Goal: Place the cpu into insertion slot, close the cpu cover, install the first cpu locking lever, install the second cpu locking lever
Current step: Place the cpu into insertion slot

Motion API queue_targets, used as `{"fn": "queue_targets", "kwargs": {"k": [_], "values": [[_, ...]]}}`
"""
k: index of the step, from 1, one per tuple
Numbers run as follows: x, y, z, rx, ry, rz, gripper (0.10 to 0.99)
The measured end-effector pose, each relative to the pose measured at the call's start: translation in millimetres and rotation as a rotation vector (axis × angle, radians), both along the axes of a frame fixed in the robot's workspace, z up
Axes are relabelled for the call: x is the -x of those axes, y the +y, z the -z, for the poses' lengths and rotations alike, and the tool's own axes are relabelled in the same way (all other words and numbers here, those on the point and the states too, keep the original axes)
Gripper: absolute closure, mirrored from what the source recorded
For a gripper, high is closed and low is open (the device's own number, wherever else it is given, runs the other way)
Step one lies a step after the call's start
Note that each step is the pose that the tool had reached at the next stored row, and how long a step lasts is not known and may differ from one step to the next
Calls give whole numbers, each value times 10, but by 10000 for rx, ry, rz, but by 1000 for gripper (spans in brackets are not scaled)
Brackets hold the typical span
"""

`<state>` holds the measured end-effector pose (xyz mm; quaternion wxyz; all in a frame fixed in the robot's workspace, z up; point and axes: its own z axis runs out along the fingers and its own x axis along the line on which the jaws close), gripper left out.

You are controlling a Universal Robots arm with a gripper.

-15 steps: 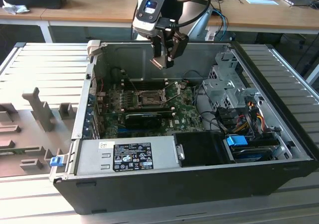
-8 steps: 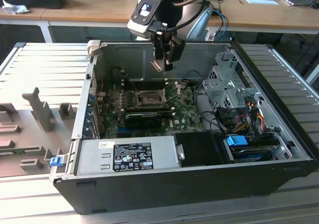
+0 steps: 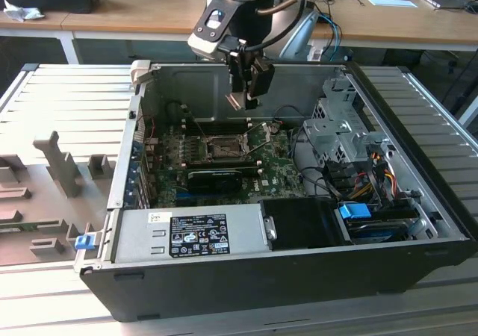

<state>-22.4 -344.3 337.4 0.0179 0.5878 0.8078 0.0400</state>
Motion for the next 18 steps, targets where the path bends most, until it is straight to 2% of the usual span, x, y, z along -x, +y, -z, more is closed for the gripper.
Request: {"fn": "queue_targets", "kwargs": {"k": [3,7,18], "values": [[9,0,10,-3,-1,148,557],[13,0,47,-3,-1,746,557],[59,0,126,-1,0,865,557]]}}
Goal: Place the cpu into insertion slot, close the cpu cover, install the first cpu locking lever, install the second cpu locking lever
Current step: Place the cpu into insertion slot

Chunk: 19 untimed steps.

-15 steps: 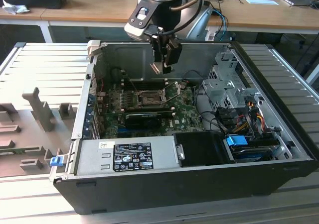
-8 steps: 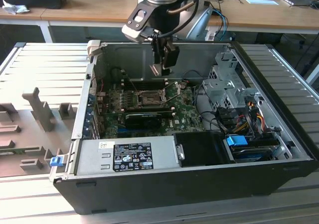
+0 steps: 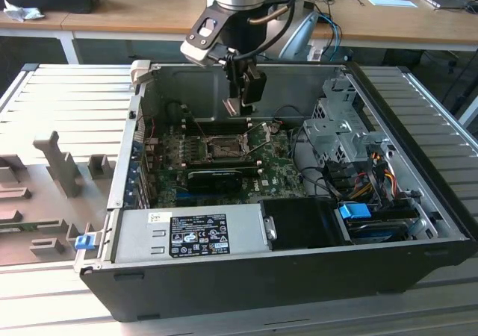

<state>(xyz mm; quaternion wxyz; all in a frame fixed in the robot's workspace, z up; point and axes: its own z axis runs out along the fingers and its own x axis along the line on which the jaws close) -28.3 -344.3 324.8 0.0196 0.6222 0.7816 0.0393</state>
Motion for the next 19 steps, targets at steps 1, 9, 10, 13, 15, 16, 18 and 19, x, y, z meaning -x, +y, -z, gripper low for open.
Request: {"fn": "queue_targets", "kwargs": {"k": [1,9,10,13,15,16,18,19], "values": [[0,0,8,0,0,170,557],[144,12,219,0,-1,1846,557],[158,16,239,-1,-2,1848,557],[159,25,301,0,-1,2106,557],[160,25,344,0,-1,2546,557],[159,25,367,0,0,2676,557],[160,25,373,4,1,2684,557],[161,25,375,3,0,2685,557]]}}
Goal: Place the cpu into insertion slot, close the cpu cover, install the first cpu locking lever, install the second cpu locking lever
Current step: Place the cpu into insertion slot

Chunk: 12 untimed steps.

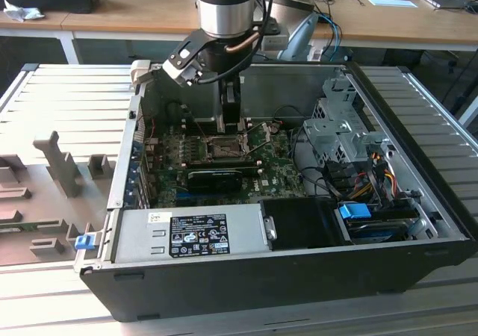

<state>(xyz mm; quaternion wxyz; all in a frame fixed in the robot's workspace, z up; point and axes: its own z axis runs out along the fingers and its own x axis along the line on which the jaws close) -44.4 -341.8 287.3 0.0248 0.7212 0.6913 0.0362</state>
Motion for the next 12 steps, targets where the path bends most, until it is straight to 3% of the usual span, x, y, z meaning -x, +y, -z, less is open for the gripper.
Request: {"fn": "queue_targets", "kwargs": {"k": [12], "values": [[1,2,84,-2,-1,0,557]]}}
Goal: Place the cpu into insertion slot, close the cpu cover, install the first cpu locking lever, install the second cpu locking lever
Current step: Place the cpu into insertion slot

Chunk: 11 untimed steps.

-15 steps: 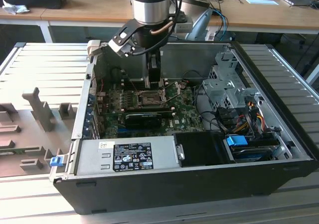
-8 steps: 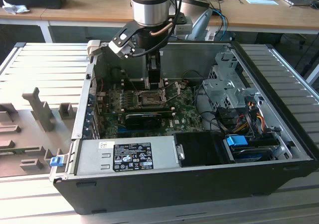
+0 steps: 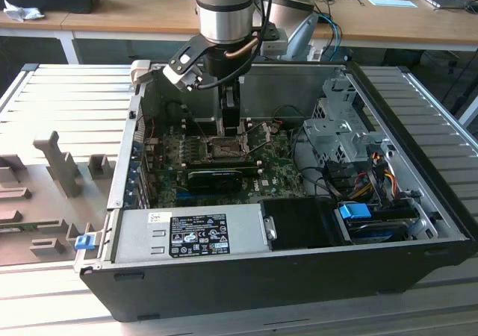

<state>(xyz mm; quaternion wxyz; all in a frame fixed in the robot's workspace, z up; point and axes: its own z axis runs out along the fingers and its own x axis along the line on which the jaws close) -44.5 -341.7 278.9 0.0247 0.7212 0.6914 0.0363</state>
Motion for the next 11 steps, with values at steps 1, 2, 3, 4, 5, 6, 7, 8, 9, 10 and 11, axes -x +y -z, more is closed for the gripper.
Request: {"fn": "queue_targets", "kwargs": {"k": [1,2,3,4,5,6,7,8,9,10,11], "values": [[0,2,11,1,0,1,557],[0,6,20,1,0,2,557],[0,11,30,2,1,2,557],[0,19,39,1,0,0,557],[0,28,47,0,0,1,557],[0,34,55,1,0,0,557],[0,42,66,0,0,0,557],[0,45,77,-3,-2,1,557],[0,48,93,-2,-1,0,557],[0,53,109,0,0,2,557],[0,62,137,1,0,1,557]]}}
